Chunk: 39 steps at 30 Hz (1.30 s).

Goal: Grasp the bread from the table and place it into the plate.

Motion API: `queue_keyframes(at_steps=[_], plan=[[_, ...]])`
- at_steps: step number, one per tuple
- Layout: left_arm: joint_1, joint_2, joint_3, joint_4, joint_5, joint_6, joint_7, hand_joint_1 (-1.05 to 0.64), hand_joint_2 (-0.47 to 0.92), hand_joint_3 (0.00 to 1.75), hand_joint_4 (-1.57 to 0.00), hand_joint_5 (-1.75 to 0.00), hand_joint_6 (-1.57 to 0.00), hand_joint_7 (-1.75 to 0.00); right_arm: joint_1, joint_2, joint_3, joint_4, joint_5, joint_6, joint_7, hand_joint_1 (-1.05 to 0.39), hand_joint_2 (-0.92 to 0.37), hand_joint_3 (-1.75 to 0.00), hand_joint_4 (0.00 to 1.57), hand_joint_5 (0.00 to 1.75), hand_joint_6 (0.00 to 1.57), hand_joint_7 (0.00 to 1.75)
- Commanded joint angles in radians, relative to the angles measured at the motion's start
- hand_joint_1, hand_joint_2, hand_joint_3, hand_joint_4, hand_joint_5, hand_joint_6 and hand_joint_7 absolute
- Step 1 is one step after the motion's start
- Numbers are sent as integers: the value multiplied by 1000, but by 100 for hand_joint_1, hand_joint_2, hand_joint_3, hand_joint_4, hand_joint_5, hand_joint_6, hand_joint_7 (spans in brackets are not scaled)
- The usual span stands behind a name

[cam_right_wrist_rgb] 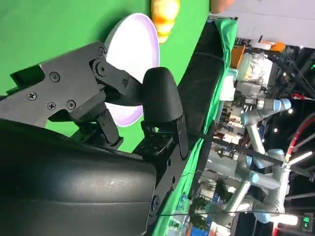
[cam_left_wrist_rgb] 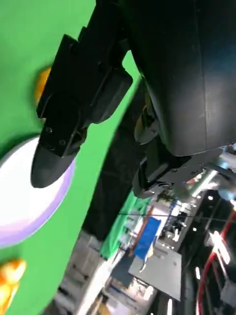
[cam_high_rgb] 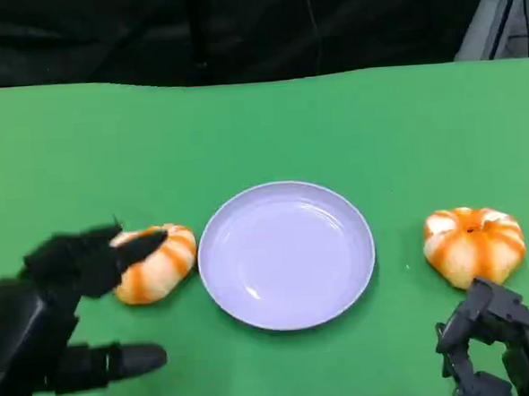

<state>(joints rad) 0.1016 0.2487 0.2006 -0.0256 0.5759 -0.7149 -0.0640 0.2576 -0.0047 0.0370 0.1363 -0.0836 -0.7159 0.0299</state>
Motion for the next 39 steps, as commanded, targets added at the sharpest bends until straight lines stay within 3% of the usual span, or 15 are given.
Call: queue_keyframes(at_steps=[1, 9, 13, 21, 25, 39], plan=[[-45, 64, -35, 8, 53, 21, 60, -92, 90, 3, -30, -20, -49, 0, -4, -16, -10, -3, 8, -1, 0, -13, -68, -92, 81, 175, 68, 161], [-183, 120, -139, 69, 140, 133, 100, -90, 80, 0, -40, -22, -56, -2, 3, -13, -4, -17, 7, 10, 0, -13, -69, -93, 81, 175, 68, 162], [-300, 138, -225, 219, 204, 225, 115, -87, 78, 0, -42, -20, -56, -1, 2, -8, -3, -17, 0, 4, -7, -13, -68, -94, 81, 175, 68, 162], [-329, 174, -289, 277, 192, 254, 172, -85, 77, 0, -44, -17, -56, -1, 0, -7, -2, -13, 1, 0, -9, -13, -67, -96, 81, 175, 67, 163], [-433, 164, -372, 526, 240, 329, 205, -81, 81, 1, -41, -12, -51, 0, 13, -3, 2, -48, -5, 33, -13, -12, -66, -98, 80, 175, 67, 163], [-539, 176, -515, 813, 225, 326, 375, -82, 83, 0, -48, -7, -54, -1, 17, -6, 3, -53, -12, 37, -18, -12, -66, -97, 81, 175, 67, 164]])
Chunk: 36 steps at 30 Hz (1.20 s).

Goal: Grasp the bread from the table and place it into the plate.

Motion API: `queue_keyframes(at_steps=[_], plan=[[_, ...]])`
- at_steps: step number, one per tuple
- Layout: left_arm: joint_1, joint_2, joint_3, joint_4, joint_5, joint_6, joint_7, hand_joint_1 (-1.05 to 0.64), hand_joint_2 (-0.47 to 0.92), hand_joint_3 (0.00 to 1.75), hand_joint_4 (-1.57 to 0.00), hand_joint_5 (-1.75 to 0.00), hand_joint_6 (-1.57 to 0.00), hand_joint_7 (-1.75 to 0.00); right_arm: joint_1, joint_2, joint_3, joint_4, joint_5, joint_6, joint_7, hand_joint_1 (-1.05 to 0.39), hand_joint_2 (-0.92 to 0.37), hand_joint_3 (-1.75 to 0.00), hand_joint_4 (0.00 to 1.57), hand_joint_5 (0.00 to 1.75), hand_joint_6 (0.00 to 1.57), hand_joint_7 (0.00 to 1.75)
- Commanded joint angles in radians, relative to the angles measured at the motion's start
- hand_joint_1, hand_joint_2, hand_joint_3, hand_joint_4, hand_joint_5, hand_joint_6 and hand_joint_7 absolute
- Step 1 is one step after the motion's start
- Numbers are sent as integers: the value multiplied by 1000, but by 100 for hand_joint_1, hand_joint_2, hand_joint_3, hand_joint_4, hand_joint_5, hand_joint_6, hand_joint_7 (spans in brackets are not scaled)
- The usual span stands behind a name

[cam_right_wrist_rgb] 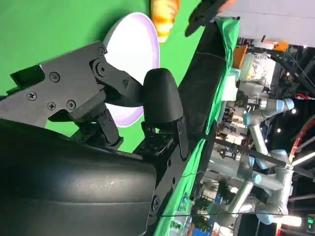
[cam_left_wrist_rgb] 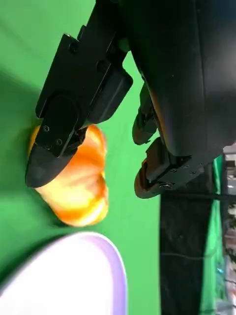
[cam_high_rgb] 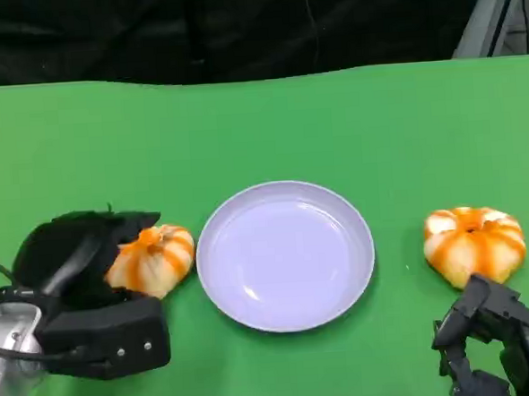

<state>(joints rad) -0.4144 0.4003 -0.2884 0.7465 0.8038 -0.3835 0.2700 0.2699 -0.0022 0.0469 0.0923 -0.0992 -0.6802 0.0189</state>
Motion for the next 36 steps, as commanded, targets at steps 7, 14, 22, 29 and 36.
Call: queue_keyframes(at_steps=[7, 14, 22, 29, 36], plan=[[-33, 30, -51, 61, -15, -9, 63, -82, 83, 0, -49, -5, -54, 0, 5, -9, -7, -11, 2, 3, -7, -13, -67, -96, 80, 175, 66, 164], [-67, 6, -90, 117, -25, -8, 58, -83, 86, 1, -49, -3, -53, 0, -1, -13, -9, 1, 2, -14, -5, -13, -67, -95, 81, 175, 67, 164], [-77, 7, -111, 128, -34, -4, 60, -84, 87, 1, -49, -2, -52, 0, 1, -12, -10, -2, 0, -11, -6, -13, -67, -95, 82, 175, 67, 164], [-90, -3, -122, 157, -35, -5, 58, -84, 88, 0, -49, -1, -52, 0, 5, -9, -9, -9, -1, -7, -8, -14, -66, -96, 82, 175, 68, 164], [-124, -17, -148, 246, -34, -36, 86, -76, 88, 0, -61, -5, -60, -3, 12, -5, -6, -21, -5, -4, -14, -14, -67, -94, 81, 175, 67, 165]])
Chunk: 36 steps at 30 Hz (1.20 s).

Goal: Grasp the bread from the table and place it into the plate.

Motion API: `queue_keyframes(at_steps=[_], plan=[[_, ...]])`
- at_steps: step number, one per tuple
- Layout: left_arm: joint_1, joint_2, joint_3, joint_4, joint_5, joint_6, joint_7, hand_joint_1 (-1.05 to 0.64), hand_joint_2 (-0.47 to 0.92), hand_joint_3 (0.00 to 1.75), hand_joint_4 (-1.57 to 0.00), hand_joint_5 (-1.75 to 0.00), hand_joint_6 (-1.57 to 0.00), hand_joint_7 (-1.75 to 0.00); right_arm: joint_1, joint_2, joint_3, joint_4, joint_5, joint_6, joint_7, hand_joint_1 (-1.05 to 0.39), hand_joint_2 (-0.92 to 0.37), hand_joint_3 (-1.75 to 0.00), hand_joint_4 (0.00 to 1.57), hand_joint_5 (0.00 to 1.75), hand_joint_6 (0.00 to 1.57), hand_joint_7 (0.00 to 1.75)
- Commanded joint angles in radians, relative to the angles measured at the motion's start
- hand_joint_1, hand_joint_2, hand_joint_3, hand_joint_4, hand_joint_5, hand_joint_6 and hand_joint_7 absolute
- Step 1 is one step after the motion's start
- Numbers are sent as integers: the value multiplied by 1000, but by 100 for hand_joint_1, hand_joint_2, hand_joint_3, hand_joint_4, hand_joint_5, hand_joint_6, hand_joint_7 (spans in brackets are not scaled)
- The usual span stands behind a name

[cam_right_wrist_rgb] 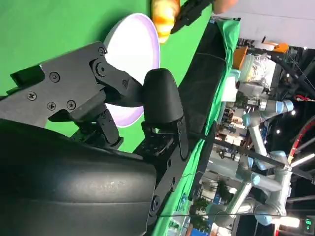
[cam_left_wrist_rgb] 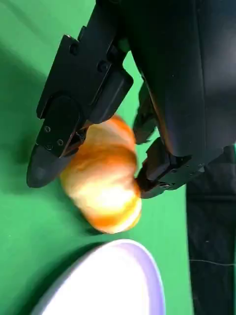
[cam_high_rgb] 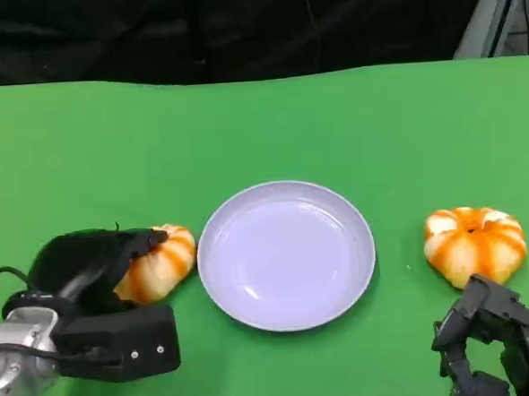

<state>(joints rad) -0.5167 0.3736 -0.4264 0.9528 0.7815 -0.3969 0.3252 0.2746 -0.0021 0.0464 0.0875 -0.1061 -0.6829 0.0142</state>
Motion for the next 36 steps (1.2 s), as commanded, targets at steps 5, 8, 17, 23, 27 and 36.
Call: queue_keyframes(at_steps=[5, 8, 17, 23, 27, 36], plan=[[-32, 6, -19, 75, -14, -37, 62, -54, 86, 0, -73, -6, -68, -4, 6, -5, -5, -16, -1, -2, -14, -14, -66, -94, 82, 175, 67, 165], [-31, 2, -23, 86, -16, -39, 88, -37, 85, 0, -82, -5, -77, -4, 6, -7, -4, -18, 6, 1, -9, -13, -66, -95, 82, 175, 67, 165], [-22, -30, 11, 138, -90, -112, 175, 5, 92, 10, -94, -88, -113, -2, 10, 1, -4, -22, 7, 1, -15, -12, -66, -96, 82, 175, 68, 164], [-5, -14, 0, 156, -76, -201, 334, 8, 64, 79, -81, -171, -78, -153, -2, -3, -8, 0, 3, -16, -16, -13, -66, -95, 82, 175, 68, 164], [-13, 11, 6, 106, -73, -205, 344, 9, 54, 91, -78, -174, -76, -158, 0, -7, -9, -3, 6, -12, -12, -13, -67, -95, 82, 175, 67, 164], [-26, 67, 19, -65, -60, -203, 306, 9, 49, 85, -75, -175, -82, -140, -4, -16, -10, 1, 17, -7, 1, -13, -67, -95, 81, 175, 67, 165]])
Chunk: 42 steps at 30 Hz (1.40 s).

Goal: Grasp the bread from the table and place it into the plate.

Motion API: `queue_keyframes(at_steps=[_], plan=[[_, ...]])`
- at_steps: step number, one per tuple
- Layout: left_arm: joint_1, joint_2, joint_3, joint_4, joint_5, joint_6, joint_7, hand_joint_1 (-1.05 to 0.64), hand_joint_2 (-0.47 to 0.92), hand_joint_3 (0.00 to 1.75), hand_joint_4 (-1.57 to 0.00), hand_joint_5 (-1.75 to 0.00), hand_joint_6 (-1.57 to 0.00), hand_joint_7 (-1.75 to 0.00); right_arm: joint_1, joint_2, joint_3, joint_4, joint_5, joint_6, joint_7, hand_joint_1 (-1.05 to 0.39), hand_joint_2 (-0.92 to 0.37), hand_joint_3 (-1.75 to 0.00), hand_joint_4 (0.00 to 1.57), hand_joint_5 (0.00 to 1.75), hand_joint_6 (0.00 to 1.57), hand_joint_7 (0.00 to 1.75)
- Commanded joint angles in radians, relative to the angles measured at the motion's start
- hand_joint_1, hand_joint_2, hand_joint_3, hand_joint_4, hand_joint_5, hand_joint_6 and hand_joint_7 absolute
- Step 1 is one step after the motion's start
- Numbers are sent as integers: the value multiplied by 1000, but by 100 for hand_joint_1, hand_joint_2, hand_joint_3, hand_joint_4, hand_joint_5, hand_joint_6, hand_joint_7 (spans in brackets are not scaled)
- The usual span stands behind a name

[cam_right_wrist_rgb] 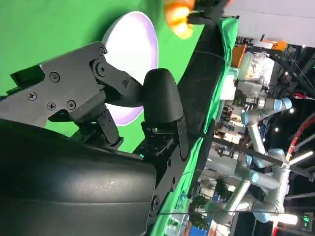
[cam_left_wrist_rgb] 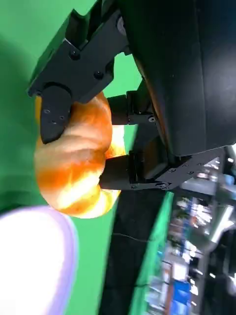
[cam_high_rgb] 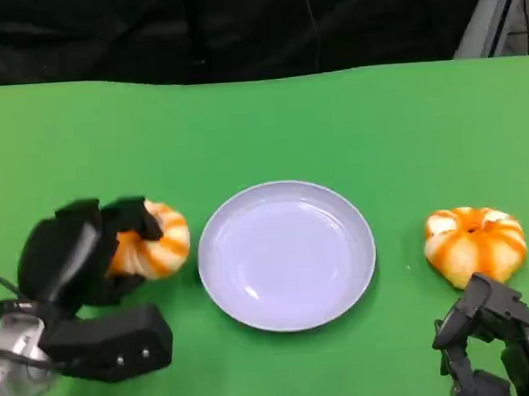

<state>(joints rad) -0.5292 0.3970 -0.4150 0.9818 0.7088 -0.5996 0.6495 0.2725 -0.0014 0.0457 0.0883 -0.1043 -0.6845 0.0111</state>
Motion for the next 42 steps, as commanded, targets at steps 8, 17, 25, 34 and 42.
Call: queue_keyframes(at_steps=[8, 17, 25, 34, 42], plan=[[-13, 31, -3, -326, 49, 2, -83, 0, 48, 95, -79, -170, -89, -126, 2, -13, -12, -2, 22, 3, 5, -13, -66, -95, 81, 175, 67, 165], [-62, -130, -45, -271, 28, 2, -180, -8, 56, 87, -81, -163, -92, -117, 3, -8, -6, -5, 11, -2, -3, -12, -65, -97, 80, 175, 67, 163], [-93, -219, -76, -151, 34, 22, -191, -5, 63, 72, -78, -163, -93, -108, 3, -3, -7, -3, 0, -10, -15, -14, -65, -96, 81, 175, 68, 163], [-119, -241, -99, -90, 49, 18, -178, -6, 73, 51, -75, -162, -95, -94, 4, -3, -5, -5, -3, -12, -18, -14, -65, -97, 81, 175, 68, 164], [-121, -241, -100, -87, 49, 17, -176, -6, 75, 48, -75, -162, -95, -93, 4, -4, -4, -5, -3, -12, -19, -14, -64, -98, 81, 175, 68, 164]])
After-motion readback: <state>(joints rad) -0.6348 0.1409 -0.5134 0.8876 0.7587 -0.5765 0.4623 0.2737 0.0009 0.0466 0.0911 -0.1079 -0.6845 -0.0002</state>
